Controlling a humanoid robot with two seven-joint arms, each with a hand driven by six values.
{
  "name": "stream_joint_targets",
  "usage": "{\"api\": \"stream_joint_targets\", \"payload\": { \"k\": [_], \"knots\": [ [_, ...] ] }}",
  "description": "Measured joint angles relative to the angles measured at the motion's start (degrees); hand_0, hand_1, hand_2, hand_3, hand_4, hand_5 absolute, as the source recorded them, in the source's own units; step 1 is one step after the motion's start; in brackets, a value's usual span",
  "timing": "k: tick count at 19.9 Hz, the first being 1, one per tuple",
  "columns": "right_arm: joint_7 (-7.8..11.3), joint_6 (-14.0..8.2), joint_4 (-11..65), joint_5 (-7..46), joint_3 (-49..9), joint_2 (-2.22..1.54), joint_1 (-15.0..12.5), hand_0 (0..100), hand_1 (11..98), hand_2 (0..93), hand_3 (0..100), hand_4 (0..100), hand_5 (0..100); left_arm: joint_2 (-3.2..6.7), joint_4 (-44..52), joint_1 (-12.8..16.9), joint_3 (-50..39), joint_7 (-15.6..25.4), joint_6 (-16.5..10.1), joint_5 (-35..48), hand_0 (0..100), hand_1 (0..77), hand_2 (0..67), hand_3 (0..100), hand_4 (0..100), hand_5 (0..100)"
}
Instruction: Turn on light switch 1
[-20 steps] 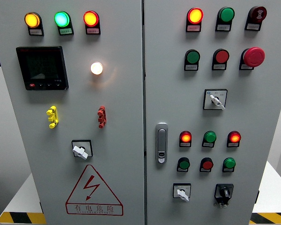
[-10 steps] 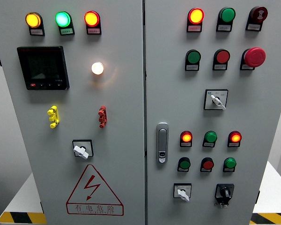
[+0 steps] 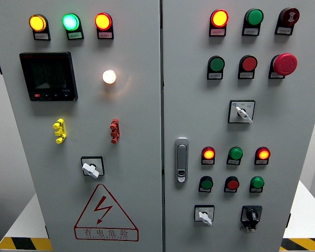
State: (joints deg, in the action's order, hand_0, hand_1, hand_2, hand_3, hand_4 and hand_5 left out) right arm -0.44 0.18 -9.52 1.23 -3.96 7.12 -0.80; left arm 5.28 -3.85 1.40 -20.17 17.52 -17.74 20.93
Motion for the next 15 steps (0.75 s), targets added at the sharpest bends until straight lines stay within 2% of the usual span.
{"api": "stream_joint_targets", "payload": {
  "k": [3,4,7,11,15],
  "knots": [
    [0.0,0.0,0.03,0.0,0.0,-0.05,0.01,0,19.6,0.0,19,19,11,-0.49,0.92,0.0,2.45,-4.58,-0.34,-0.17,0,6.9,8.0,11,16,18],
    [0.01,-0.01,0.03,0.0,0.0,-0.04,0.01,0,19.6,0.0,19,19,11,-0.95,1.0,0.0,2.69,-6.35,-0.35,-0.36,0,6.4,8.0,3,14,17],
    [0.0,-0.04,0.03,0.0,0.0,-0.01,0.0,0,19.6,0.0,19,19,11,-2.07,1.11,0.0,2.9,-9.55,0.04,-1.26,0,5.2,6.8,0,10,13],
    [0.0,-0.05,-0.02,0.0,0.0,0.0,0.01,0,19.6,0.0,19,19,11,-2.61,1.17,0.2,2.8,-10.11,0.33,-1.84,0,3.5,4.9,0,3,8],
    [0.0,-0.05,-0.02,-0.02,0.0,0.0,0.0,0,19.6,0.0,19,19,11,-2.32,1.26,0.32,2.78,-10.14,0.5,-1.86,0,2.9,3.8,0,0,6]
  ]
}}
